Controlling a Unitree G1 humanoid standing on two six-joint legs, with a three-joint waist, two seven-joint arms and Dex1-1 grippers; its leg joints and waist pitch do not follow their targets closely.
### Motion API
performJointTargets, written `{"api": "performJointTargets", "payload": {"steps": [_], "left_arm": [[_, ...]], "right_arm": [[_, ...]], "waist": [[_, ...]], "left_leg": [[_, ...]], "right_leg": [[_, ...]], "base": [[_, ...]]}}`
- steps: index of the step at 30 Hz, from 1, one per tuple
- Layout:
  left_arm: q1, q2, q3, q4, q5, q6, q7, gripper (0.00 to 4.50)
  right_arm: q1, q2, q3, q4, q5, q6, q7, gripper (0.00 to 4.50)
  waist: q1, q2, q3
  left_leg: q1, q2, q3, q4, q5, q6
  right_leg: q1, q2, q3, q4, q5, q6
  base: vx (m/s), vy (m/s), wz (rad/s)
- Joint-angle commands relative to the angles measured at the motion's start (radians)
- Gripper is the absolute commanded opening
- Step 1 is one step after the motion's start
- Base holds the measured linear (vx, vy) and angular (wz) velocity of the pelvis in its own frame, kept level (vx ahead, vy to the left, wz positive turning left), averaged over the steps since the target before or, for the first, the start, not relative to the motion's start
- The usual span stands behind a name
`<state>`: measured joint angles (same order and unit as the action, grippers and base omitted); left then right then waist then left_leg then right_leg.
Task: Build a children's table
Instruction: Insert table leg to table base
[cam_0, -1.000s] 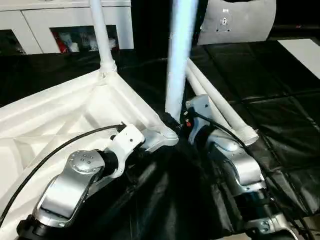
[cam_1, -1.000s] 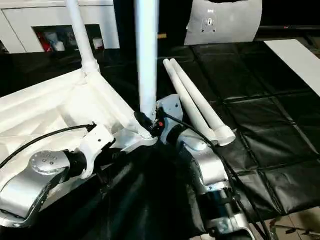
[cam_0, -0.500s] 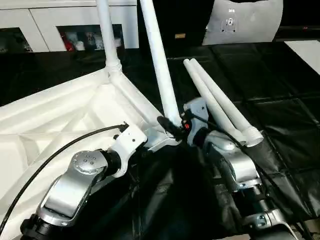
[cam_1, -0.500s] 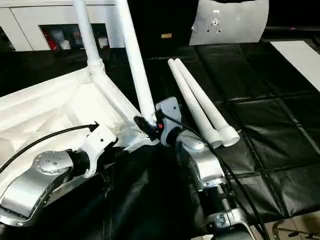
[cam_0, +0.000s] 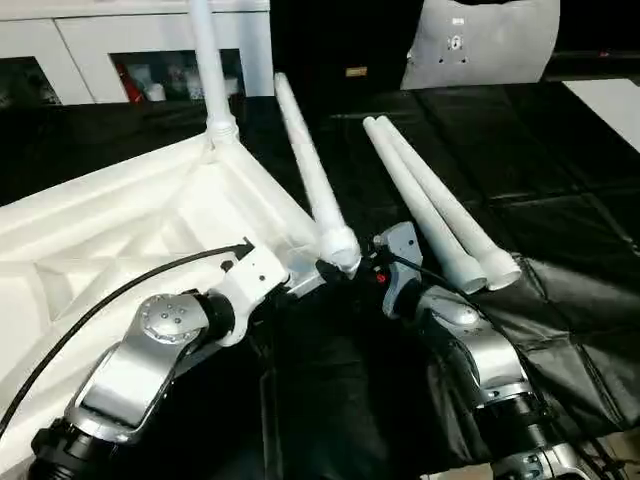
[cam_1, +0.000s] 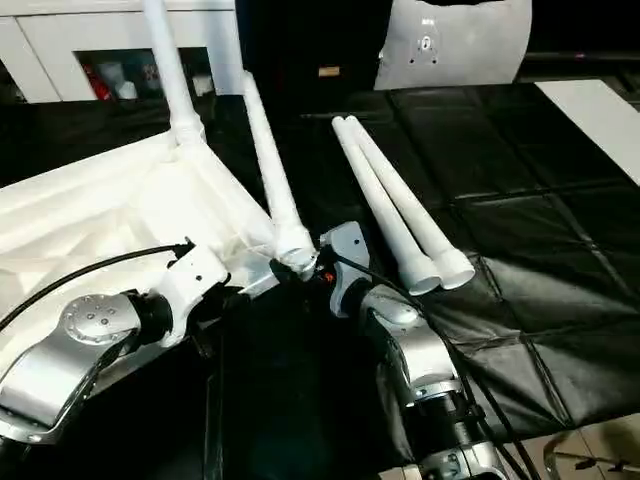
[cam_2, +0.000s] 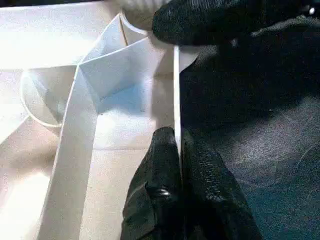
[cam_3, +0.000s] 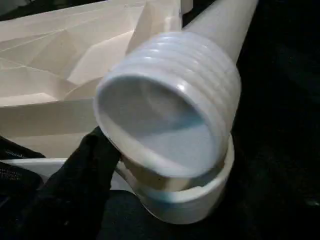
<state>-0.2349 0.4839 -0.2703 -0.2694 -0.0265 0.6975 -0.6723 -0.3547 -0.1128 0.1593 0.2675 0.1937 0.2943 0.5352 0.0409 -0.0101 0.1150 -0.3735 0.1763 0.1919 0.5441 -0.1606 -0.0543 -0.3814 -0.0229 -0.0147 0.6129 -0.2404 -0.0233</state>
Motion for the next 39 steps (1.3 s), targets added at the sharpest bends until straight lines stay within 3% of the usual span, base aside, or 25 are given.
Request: {"api": "performJointTargets", "payload": {"steps": [1, 13, 14, 16, 20, 21, 25, 26, 27, 30, 32, 33, 37, 39], "left_arm": [[-0.028, 0.022, 0.064, 0.007, 0.036, -0.021, 0.055, 0.00], [0.010, 0.079, 0.068, 0.013, 0.036, -0.060, 0.035, 0.00], [0.013, 0.085, 0.067, 0.013, 0.038, -0.065, 0.033, 0.00], [0.021, 0.104, 0.062, 0.017, 0.040, -0.080, 0.028, 0.00], [0.025, 0.121, 0.064, 0.024, 0.032, -0.112, 0.017, 0.00], [0.027, 0.137, 0.060, 0.029, 0.031, -0.146, 0.003, 0.00], [0.032, 0.180, 0.041, 0.051, 0.047, -0.214, -0.029, 0.00], [0.030, 0.213, 0.029, 0.080, 0.061, -0.283, -0.054, 0.00], [0.030, 0.224, 0.024, 0.090, 0.063, -0.309, -0.064, 0.00], [0.026, 0.233, 0.029, 0.108, 0.058, -0.358, -0.074, 0.00], [0.019, 0.222, 0.044, 0.116, -0.005, -0.345, -0.126, 0.00], [0.016, 0.221, 0.050, 0.109, -0.031, -0.342, -0.152, 0.28], [0.008, 0.212, 0.069, 0.104, -0.073, -0.350, -0.171, 0.69], [0.004, 0.221, 0.061, 0.102, -0.084, -0.370, -0.193, 0.81]], "right_arm": [[0.027, -0.006, 0.023, 0.038, -0.020, 0.038, 0.013, 3.47], [0.069, -0.023, 0.015, -0.048, -0.008, 0.075, 0.005, 2.63], [0.075, -0.026, 0.014, -0.057, -0.007, 0.078, 0.005, 2.55], [0.096, -0.036, 0.013, -0.093, -0.002, 0.090, 0.008, 2.29], [0.136, -0.066, 0.021, -0.168, -0.003, 0.115, 0.016, 2.10], [0.159, -0.088, 0.025, -0.217, -0.001, 0.131, 0.025, 1.85], [0.189, -0.120, 0.016, -0.287, -0.009, 0.152, 0.015, 1.85], [0.205, -0.130, -0.012, -0.336, 0.010, 0.179, 0.006, 1.85], [0.210, -0.134, -0.022, -0.355, 0.017, 0.191, 0.004, 1.85], [0.221, -0.144, -0.051, -0.408, 0.039, 0.220, -0.002, 2.10], [0.220, -0.151, -0.071, -0.441, 0.058, 0.244, -0.016, 2.10], [0.213, -0.153, -0.083, -0.455, 0.065, 0.256, -0.025, 2.28], [0.174, -0.141, -0.116, -0.479, 0.076, 0.287, -0.060, 2.64], [0.125, -0.124, -0.134, -0.489, 0.086, 0.324, -0.083, 2.74]], "waist": [[0.009, 0.015, -0.058], [0.009, 0.017, -0.068], [0.010, 0.026, -0.068], [0.009, 0.021, -0.068], [0.012, 0.021, -0.070], [0.015, 0.020, -0.072], [0.013, 0.018, -0.074], [0.013, 0.016, -0.078], [0.019, 0.018, -0.076], [0.023, 0.023, -0.076], [0.025, 0.023, -0.078], [0.027, 0.024, -0.080], [0.029, 0.027, -0.082], [0.030, 0.026, -0.080]], "left_leg": [[0.013, 0.053, -0.030, -0.044, -0.128, 0.030], [0.014, 0.053, -0.031, -0.037, -0.096, 0.042], [0.014, 0.054, -0.032, -0.036, -0.102, 0.036], [0.013, 0.053, -0.032, -0.037, -0.108, 0.030], [0.014, 0.052, -0.032, -0.035, -0.106, 0.029], [0.012, 0.051, -0.033, -0.032, -0.092, 0.034], [0.014, 0.052, -0.033, -0.031, -0.090, 0.040], [0.014, 0.053, -0.032, -0.030, -0.093, 0.040], [0.015, 0.053, -0.034, -0.031, -0.100, 0.042], [0.019, 0.058, -0.033, -0.032, -0.118, 0.025], [0.020, 0.058, -0.033, -0.032, -0.125, 0.016], [0.021, 0.056, -0.032, -0.031, -0.122, 0.006], [0.018, 0.053, -0.032, -0.027, -0.118, -0.001], [0.017, 0.051, -0.032, -0.027, -0.136, -0.007]], "right_leg": [[0.040, -0.099, 0.049, -0.065, 0.060, -0.208], [0.044, -0.096, 0.046, -0.055, 0.132, -0.215], [0.043, -0.097, 0.046, -0.055, 0.127, -0.218], [0.046, -0.095, 0.046, -0.055, 0.126, -0.216], [0.046, -0.095, 0.047, -0.054, 0.133, -0.216], [0.048, -0.092, 0.046, -0.053, 0.152, -0.208], [0.045, -0.094, 0.044, -0.049, 0.157, -0.204], [0.046, -0.095, 0.044, -0.049, 0.152, -0.206], [0.043, -0.095, 0.046, -0.051, 0.126, -0.193], [0.038, -0.095, 0.044, -0.051, 0.103, -0.199], [0.038, -0.098, 0.044, -0.049, 0.092, -0.201], [0.037, -0.096, 0.044, -0.047, 0.095, -0.206], [0.038, -0.098, 0.045, -0.044, 0.111, -0.210], [0.037, -0.099, 0.046, -0.047, 0.075, -0.208]], "base": [[0.000, 0.000, 0.00], [0.000, 0.000, 0.00], [0.000, 0.000, 0.00], [0.000, 0.000, 0.00], [0.000, 0.000, 0.00], [0.000, 0.000, 0.00], [0.000, 0.000, 0.00], [0.000, 0.000, 0.00], [0.000, 0.000, 0.00], [0.000, 0.000, 0.00], [0.000, 0.000, 0.00], [0.000, 0.000, 0.00], [0.000, 0.000, 0.00], [0.000, 0.000, 0.00]]}}
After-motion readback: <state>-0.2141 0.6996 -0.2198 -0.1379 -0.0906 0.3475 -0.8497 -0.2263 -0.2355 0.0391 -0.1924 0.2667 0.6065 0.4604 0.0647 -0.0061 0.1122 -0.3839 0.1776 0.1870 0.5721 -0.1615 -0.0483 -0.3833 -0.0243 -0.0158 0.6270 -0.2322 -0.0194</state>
